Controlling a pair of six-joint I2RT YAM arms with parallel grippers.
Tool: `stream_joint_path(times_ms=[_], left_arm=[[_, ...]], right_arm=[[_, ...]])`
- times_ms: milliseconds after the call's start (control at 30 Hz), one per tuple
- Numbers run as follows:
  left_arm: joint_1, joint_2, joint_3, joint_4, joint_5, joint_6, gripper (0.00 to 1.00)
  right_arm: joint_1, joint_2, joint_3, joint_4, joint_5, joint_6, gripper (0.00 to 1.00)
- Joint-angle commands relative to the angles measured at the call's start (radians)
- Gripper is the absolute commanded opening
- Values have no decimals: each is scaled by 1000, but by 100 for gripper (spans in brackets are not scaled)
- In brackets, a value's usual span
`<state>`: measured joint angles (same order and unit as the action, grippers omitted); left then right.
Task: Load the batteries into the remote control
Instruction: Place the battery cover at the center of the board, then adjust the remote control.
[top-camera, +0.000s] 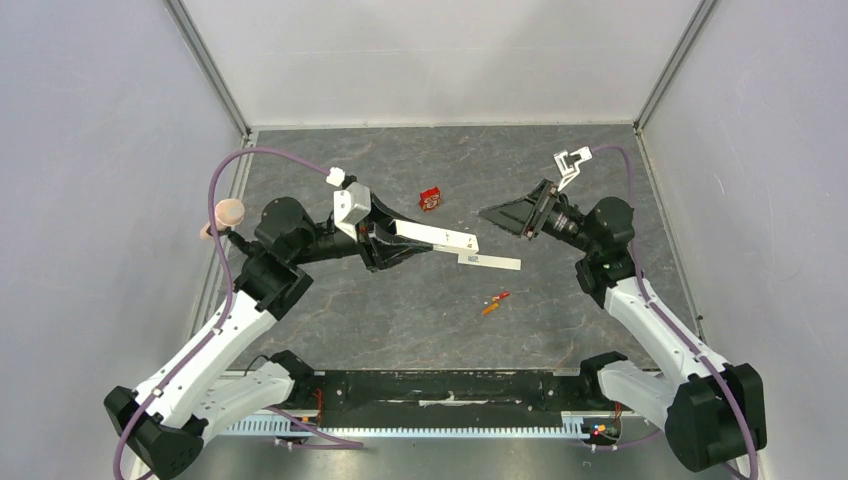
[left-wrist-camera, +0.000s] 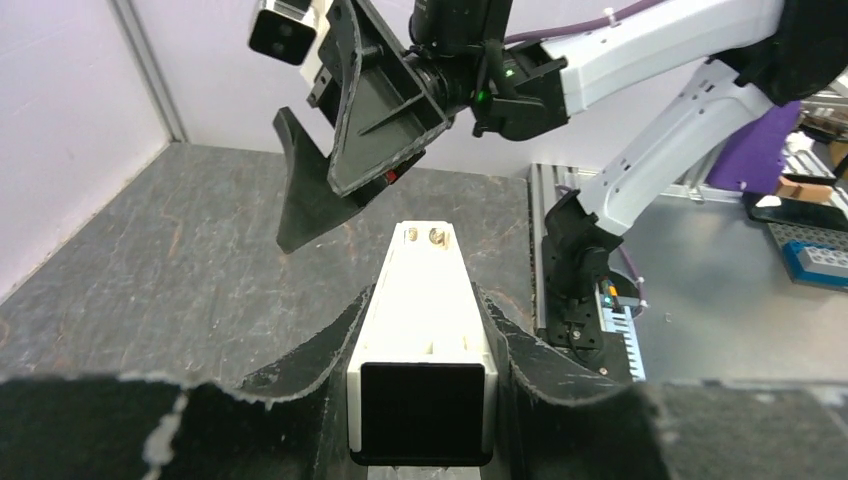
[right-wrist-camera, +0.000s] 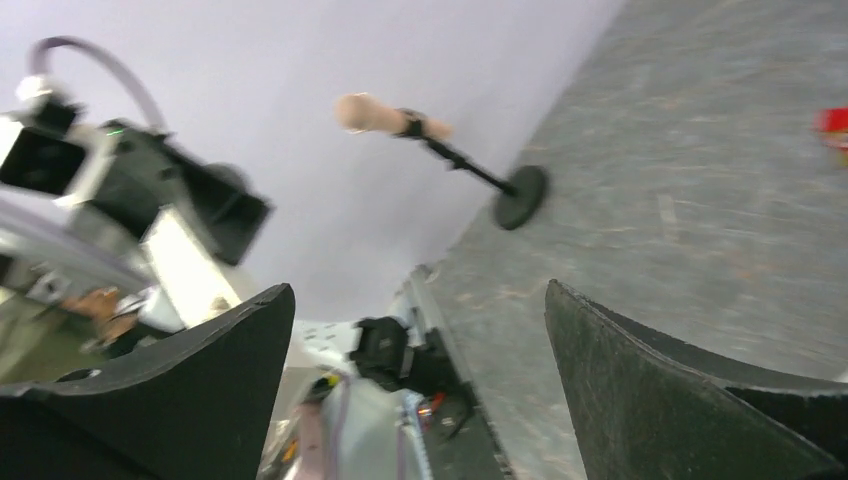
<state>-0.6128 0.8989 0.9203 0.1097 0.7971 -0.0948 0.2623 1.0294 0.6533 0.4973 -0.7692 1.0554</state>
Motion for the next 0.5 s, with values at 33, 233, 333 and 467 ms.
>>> stream_joint_path(times_ms=[33, 233, 333, 467], left_arm=[[1, 13, 36, 144, 74, -125, 2], [1, 28, 48, 189, 73, -139, 2], [1, 19, 32, 235, 48, -115, 2], [1, 5, 8, 277, 43, -70, 2]], right_arm=[[57, 13, -14, 535, -81, 449, 98], [164, 62, 23, 639, -93, 566, 98], [209, 49, 67, 404, -93, 413, 98], [226, 56, 64, 412, -89, 433, 98]])
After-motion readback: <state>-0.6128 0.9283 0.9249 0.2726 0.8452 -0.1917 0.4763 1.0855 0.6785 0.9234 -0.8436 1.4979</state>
